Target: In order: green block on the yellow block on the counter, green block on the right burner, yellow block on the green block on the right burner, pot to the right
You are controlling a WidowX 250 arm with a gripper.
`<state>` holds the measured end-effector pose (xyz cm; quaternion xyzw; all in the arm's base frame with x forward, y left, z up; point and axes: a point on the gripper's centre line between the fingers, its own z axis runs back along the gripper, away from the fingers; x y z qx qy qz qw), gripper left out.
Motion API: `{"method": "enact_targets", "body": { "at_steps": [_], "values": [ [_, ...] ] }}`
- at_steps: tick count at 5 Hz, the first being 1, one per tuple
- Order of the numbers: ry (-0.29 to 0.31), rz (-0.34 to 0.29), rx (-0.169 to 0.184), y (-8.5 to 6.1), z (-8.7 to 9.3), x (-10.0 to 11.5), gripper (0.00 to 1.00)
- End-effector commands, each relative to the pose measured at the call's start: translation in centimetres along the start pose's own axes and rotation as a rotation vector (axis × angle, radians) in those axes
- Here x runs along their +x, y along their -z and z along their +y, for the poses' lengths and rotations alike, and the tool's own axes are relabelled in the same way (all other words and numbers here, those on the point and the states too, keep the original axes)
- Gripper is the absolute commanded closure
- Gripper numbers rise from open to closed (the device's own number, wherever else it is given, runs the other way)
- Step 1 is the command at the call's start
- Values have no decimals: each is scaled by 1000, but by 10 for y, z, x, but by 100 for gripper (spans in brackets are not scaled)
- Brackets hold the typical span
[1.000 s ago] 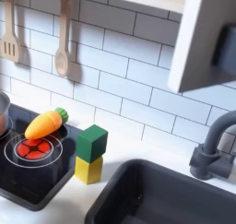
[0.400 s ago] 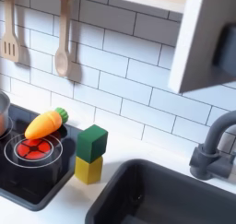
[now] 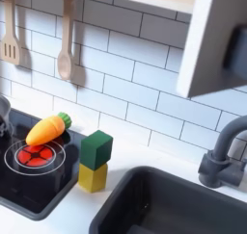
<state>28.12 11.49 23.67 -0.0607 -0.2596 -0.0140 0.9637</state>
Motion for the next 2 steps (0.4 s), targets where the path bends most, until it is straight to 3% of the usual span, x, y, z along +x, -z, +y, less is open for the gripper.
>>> {"method": "enact_targets", "body": {
  "at_steps": [1, 2],
  "values": [
    [-23, -108, 13, -7, 0, 24, 100],
    [-33, -153, 12, -11, 4, 31, 100]
  ]
}}
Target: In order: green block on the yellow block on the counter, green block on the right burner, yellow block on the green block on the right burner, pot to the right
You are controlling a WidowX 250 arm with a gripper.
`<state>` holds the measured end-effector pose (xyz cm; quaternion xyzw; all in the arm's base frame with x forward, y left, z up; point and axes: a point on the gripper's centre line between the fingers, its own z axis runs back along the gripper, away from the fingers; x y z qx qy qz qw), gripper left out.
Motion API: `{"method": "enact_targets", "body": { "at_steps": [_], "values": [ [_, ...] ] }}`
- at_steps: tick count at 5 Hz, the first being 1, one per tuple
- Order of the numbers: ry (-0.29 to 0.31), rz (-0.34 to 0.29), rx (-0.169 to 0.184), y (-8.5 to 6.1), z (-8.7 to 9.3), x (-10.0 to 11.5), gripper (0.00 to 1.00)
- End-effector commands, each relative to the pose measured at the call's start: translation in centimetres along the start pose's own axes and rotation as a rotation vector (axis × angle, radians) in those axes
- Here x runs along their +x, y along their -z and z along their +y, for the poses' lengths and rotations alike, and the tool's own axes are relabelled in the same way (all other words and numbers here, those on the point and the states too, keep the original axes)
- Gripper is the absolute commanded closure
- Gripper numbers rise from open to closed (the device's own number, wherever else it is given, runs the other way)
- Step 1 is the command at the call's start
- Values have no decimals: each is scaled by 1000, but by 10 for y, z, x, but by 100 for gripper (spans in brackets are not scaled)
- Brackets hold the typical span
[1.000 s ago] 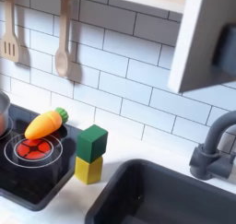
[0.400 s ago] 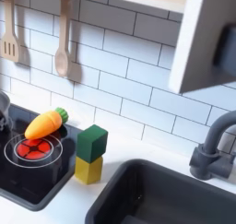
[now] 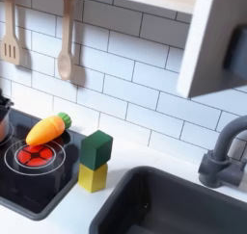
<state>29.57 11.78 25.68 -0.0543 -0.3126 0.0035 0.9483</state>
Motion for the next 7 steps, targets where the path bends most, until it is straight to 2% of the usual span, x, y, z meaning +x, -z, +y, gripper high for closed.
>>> {"method": "enact_targets", "body": {
  "at_steps": [1, 3, 6, 7],
  "values": [
    [-36, -78, -29, -1, -1, 19, 100],
    [-64, -159, -47, -17, -2, 49, 100],
    [-121, -218, -56, -22, 8, 82, 100],
    [-147, -265, -59, -28, 12, 91, 100]
  ]
}}
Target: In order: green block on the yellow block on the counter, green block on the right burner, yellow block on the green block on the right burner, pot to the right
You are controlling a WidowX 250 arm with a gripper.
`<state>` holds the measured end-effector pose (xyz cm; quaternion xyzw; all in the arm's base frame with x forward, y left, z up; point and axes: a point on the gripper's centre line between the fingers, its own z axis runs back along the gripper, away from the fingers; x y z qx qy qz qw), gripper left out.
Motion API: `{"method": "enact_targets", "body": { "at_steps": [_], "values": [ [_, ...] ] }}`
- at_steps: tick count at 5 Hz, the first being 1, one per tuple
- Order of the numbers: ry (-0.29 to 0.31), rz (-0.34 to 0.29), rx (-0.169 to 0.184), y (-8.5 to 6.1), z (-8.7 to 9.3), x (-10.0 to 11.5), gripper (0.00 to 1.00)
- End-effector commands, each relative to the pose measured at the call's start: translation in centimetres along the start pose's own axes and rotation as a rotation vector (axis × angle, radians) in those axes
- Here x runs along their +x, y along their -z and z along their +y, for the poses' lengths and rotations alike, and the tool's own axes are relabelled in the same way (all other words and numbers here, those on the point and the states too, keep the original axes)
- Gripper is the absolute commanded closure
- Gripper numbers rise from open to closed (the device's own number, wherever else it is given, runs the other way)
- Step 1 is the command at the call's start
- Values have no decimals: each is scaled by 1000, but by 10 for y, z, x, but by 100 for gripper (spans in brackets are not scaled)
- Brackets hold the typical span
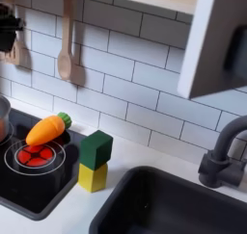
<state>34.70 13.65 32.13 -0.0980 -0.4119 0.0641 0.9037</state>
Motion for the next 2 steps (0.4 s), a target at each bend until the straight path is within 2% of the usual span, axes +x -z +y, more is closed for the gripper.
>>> {"method": "enact_targets", "body": {
  "at_steps": [1, 2],
  "values": [
    [-17, -41, -28, -3, -6, 18, 100],
    [-31, -72, -32, -9, -6, 27, 100]
  ]
}}
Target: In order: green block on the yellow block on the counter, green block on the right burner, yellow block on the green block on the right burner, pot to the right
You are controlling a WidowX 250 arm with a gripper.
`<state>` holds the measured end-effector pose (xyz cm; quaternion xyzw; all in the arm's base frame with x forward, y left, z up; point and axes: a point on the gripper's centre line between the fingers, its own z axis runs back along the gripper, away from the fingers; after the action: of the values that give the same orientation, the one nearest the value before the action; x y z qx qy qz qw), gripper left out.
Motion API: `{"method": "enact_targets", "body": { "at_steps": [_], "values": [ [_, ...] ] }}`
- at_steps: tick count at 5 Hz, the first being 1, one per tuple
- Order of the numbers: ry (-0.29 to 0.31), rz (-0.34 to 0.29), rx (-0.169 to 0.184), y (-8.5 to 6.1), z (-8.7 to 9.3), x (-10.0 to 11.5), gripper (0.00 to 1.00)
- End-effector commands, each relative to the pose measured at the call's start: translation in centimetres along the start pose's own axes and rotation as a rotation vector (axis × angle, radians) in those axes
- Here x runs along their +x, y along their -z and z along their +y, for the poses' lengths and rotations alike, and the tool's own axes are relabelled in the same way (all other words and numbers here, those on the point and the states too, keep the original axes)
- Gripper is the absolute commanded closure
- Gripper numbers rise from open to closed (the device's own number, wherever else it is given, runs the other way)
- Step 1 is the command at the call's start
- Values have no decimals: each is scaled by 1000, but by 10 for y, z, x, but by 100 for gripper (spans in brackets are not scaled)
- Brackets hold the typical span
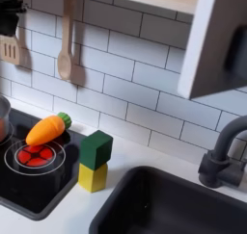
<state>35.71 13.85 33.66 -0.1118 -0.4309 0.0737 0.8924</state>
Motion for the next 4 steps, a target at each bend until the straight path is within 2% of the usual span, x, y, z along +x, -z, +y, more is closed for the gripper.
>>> {"method": "enact_targets", "body": {
  "at_steps": [1, 2, 3, 4],
  "values": [
    [-20, -35, -24, -8, -6, 13, 100],
    [-13, -60, -20, -16, -12, 21, 100],
    [-21, -71, -27, -15, -11, 27, 100],
    [-43, -100, -8, -16, -7, 40, 100]
  ]
}}
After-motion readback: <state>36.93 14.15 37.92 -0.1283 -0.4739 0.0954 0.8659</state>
